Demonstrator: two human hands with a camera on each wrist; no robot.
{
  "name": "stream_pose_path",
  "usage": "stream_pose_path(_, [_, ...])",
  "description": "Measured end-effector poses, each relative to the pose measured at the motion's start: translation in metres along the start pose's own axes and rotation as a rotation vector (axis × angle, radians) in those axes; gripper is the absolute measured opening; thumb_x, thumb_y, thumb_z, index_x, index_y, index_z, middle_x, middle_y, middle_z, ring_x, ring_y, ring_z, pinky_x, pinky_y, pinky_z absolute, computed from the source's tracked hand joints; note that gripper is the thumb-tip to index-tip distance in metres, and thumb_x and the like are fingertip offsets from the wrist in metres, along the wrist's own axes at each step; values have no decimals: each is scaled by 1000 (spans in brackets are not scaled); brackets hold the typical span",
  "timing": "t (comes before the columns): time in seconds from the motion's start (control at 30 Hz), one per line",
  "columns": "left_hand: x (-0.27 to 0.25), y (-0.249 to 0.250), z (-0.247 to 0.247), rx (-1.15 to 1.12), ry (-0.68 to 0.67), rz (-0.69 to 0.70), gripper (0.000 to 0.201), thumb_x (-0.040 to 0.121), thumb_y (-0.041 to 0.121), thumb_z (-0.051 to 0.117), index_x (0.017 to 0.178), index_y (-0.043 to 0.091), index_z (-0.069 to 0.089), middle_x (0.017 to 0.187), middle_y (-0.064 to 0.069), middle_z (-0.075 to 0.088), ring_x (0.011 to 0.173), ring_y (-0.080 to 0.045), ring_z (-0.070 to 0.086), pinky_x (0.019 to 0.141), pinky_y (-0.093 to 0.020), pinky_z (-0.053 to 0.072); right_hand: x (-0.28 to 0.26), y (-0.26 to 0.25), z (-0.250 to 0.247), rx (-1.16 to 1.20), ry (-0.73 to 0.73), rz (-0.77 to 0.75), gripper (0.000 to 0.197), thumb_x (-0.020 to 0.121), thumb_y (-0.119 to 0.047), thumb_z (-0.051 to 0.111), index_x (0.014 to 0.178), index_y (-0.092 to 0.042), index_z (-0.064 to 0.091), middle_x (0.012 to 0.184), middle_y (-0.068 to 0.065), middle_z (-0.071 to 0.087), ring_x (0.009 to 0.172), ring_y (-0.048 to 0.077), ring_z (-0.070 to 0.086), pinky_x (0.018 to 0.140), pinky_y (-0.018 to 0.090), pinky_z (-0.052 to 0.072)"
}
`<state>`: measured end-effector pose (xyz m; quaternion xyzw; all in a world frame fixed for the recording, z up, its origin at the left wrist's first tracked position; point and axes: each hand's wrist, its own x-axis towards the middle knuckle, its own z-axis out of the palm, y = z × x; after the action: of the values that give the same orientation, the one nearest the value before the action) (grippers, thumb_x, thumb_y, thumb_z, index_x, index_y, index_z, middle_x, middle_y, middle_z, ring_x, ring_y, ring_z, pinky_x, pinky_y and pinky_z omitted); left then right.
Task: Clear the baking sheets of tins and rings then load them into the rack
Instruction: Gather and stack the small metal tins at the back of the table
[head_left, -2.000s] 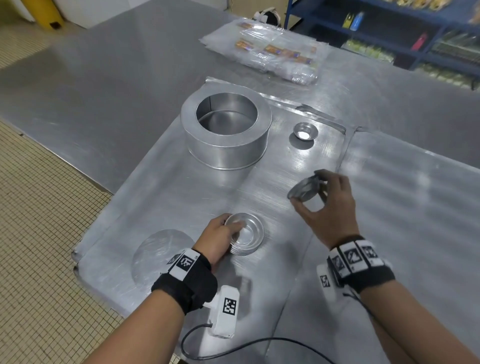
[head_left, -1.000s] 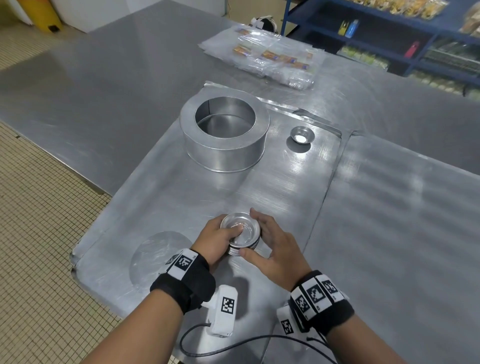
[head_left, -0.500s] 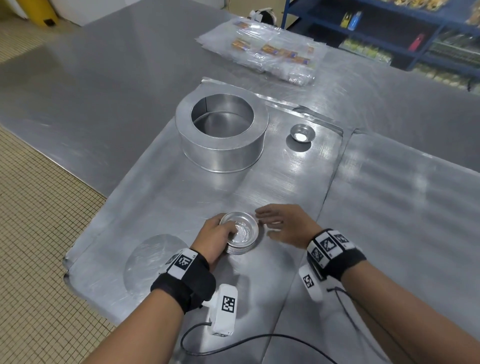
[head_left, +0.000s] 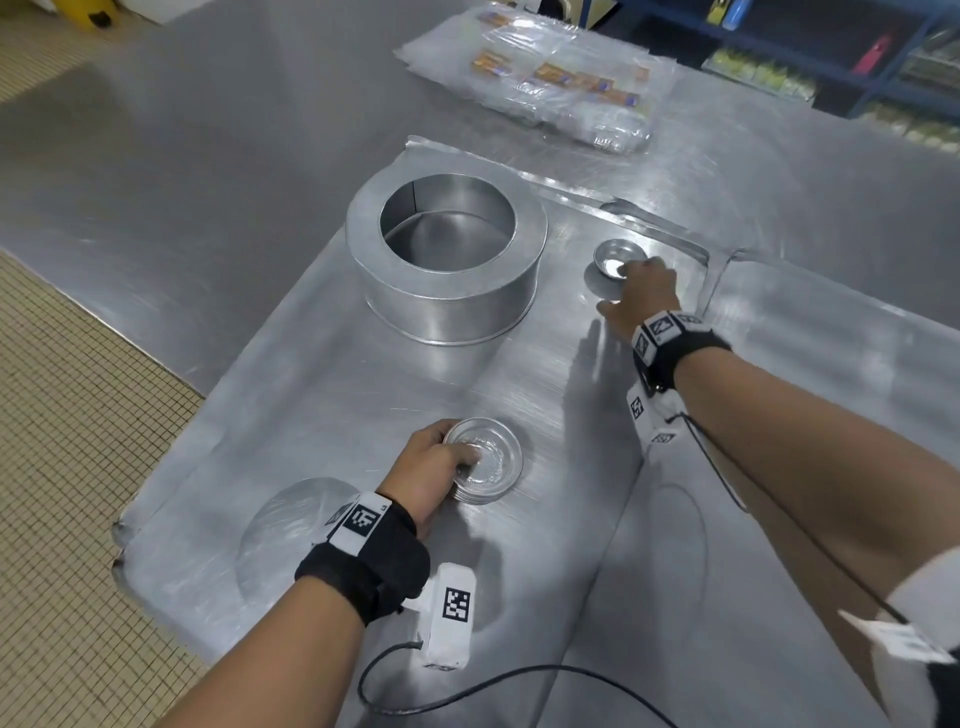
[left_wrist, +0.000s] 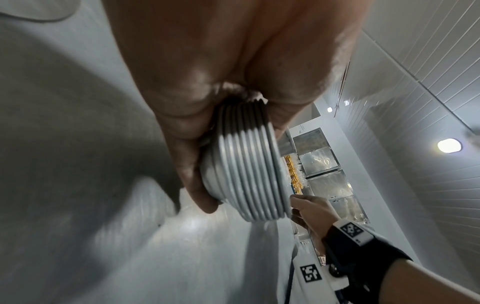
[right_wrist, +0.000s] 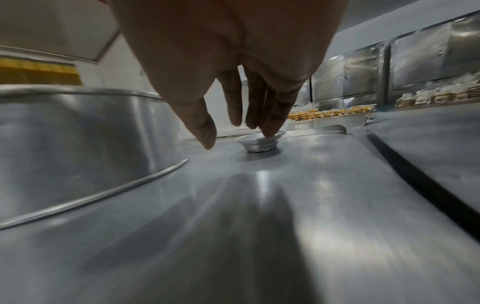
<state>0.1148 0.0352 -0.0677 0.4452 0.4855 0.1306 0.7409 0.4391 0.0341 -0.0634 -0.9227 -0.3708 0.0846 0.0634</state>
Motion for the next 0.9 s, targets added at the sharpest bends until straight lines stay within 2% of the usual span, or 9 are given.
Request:
stream_pose_path(0.1, [5,0,-1,3,13,-2,30,81,-13,54,97,7,69,77,-12,67,73,-27,60,76,-39,47,27,3,-3,-83,11,88,76,87,-57,58,139,-4,43,134,19,44,126,37,41,103,43,37])
stream_pose_path(0.23, [10,0,-3,-16,19,3,31,82,-14,52,100,6,69,79,-11,67,73,-25,59,69,-32,48,56,3,0,7,-52,182,95,71,-74,55,134,-4,47,130,16,52,123,36,49,100,44,46])
stream_pose_path(0.3, [10,1,-3,-43,22,7,30,77,-10,57,101,5,69,81,-12,67,75,-25,59,70,-32,47,68,2,-2,52,-93,183,86,67,-68,62,123,-3,56,118,13,61,114,33,58,96,44,51])
stream_pose_path(0.4, [11,2,-6,-60,26,12,30,78,-10,56,99,7,69,82,-12,67,77,-26,60,72,-34,47,75,5,-3,83,-160,188,57,84,-44,69,119,-1,61,114,14,63,110,31,61,93,38,51])
stream_pose_path(0.53, [10,4,-10,-63,19,20,32,69,-1,61,98,8,70,80,-10,68,76,-24,61,73,-34,47,63,3,0,99,-73,199,56,82,-39,75,115,4,60,114,22,61,108,37,60,87,42,49])
stream_pose_path(0.6, [8,5,-12,-56,15,17,37,60,6,61,96,10,71,77,-7,69,73,-22,61,73,-35,47,58,4,-1,98,-62,236,41,85,-32,73,105,1,60,107,17,63,96,30,61,80,38,51])
stream_pose_path(0.67, [6,5,-15,-49,9,18,38,59,7,60,95,11,71,76,-6,69,73,-22,61,73,-35,47,53,4,-4,108,-50,260,26,90,-21,68,102,1,62,107,14,64,100,31,64,86,37,52])
stream_pose_path(0.77, [0,4,-17,-43,-4,22,36,59,7,60,93,10,71,74,-6,68,71,-22,60,71,-33,47,47,7,-3,233,-29,317,35,90,-17,66,121,1,64,120,17,64,114,34,61,93,38,50])
stream_pose_path(0.9, [-4,2,-22,-23,-10,26,32,63,4,61,93,11,71,78,-9,68,78,-26,61,76,-37,47,41,-4,-7,284,36,359,32,84,-21,75,106,1,69,106,15,71,95,27,69,85,39,58])
